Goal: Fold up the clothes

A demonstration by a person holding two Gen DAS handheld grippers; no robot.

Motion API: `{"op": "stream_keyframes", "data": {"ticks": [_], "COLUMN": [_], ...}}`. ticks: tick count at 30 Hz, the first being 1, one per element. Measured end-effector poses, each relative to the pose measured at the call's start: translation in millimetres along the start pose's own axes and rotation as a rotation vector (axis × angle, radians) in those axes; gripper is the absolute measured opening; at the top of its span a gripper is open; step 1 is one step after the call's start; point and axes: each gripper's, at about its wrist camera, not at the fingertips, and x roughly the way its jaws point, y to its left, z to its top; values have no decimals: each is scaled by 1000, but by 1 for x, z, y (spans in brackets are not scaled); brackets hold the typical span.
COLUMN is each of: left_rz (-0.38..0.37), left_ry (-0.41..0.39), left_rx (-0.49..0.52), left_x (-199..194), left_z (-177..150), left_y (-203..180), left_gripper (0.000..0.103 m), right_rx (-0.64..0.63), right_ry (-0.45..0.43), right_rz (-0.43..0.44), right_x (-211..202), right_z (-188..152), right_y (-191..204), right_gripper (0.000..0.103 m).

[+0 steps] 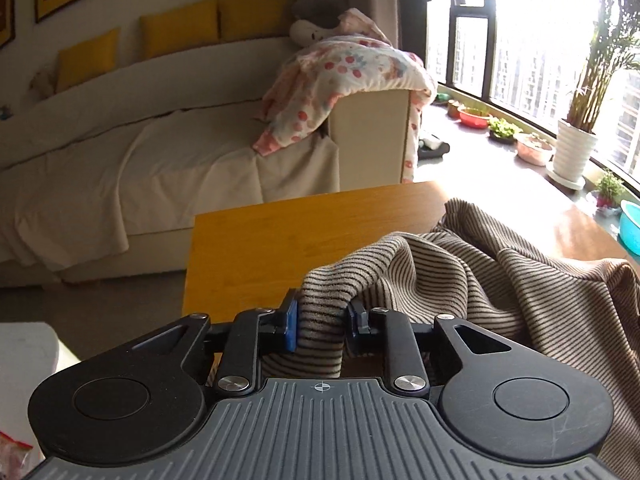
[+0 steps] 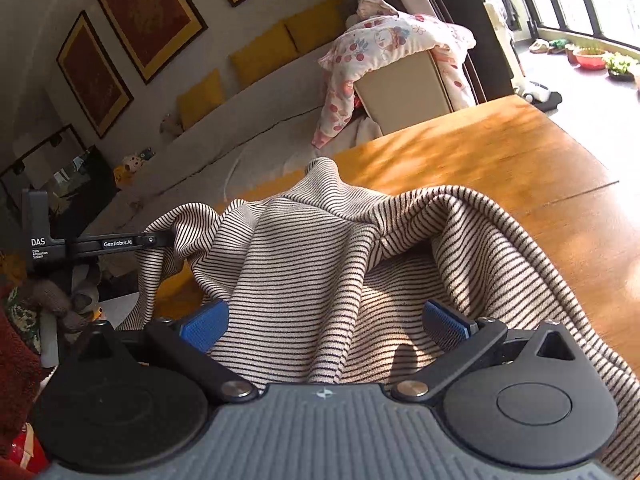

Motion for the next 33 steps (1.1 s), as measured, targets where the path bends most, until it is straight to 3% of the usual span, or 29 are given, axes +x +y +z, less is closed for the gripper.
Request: {"op": "stream_keyframes", "data": {"ticks": [3,5,6,8,10,11,12,14,17,18,19,21,22,23,25,27,29,31,33], "left_rz": [-130,-245,-279,-339,-386,-402,-415,-409,-317,-299,-285,-249,-212,-142,-73,-92,-126,-180,-250], "left_ry": [-38,-45,-36,-15,19,44,67,104,135,137,138,124,114,86,62,61,54,45,60], "left_rx": [-81,-134,-149,-178,-209,-227,-244,-262,-258,-269,-282,-306,-311,-284,-271,-288,-286,-246,-200], "left_x": [-28,-37,-32,-19,1,15,26,50,80,86,91,95,95,95,96,91,80,63,51], "left_z": [-6,-9,-11,-16,-21,-23,-25,-27,-24,-22,-20,-11,-6,2,14,21,24,21,12], "left_y": [-3,-9,-15,-26,-37,-42,-46,-52,-55,-50,-45,-31,-26,-20,-10,-5,-6,-19,-37], "left_gripper": [38,45,52,55,54,54,54,54,51,44,31,26,34,33,37,39,48,64,70], "right_rx": [-48,-36,-40,-50,-53,-39,-21,19,78,98,118,158,178,197,237,272,234,143,-4], "right_ry": [35,93,116,141,144,147,140,113,74,61,48,21,8,-5,-31,-38,-11,7,-5], "right_rz": [-22,-14,-8,31,70,93,88,43,-24,-46,-69,-114,-136,-158,-203,-220,-213,-224,-286], "right_x": [12,33,44,63,71,72,73,75,77,77,78,79,80,81,82,81,70,53,28], "right_z": [12,17,17,17,23,29,34,43,56,60,64,73,77,82,90,97,96,92,85], "right_y": [10,11,11,15,17,16,9,-14,-47,-59,-70,-92,-104,-115,-137,-154,-149,-137,-115], "right_gripper": [81,80,76,67,45,20,10,10,9,9,9,9,8,8,6,12,19,31,58]}}
